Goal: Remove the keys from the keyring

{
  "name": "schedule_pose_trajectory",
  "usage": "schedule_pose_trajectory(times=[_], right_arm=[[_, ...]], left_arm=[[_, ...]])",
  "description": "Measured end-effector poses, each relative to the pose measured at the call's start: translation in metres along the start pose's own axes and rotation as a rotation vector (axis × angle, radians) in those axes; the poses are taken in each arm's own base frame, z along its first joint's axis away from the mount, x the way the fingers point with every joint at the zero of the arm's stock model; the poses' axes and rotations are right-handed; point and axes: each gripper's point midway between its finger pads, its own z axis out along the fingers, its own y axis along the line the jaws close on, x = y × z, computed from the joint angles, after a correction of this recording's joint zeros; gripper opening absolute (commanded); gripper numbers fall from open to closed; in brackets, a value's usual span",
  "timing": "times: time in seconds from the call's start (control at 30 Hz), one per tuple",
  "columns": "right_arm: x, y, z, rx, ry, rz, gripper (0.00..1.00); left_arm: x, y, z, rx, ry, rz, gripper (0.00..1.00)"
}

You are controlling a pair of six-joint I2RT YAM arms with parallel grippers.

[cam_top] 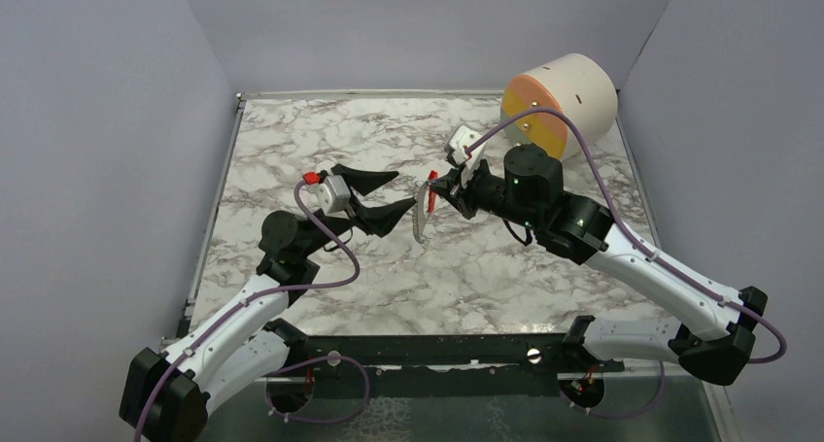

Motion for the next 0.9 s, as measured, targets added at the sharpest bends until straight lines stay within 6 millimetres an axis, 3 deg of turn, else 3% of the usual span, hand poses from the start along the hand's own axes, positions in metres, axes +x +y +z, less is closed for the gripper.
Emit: schedule_pose_trajectory(times=[0.2,0.53,0.9], right_arm=[[-0.002,0.002,-0.001,-0.009,-0.007,0.003,0.01],[-0.002,0.006,-0.004,-0.027,-0.014,0.009,0.01],[-0.004,0.010,-0.007,-0.042,-0.025,0.008,0.01]], left_arm=[[-0.001,-0.009,0.001,0.060,-0.016,0.015,0.62],[0.011,-0.006,0.007,0.069,-0.002,0.001,0.53],[-0.007,-0.011,0.009,0.099,-0.085,0.019,0.47]])
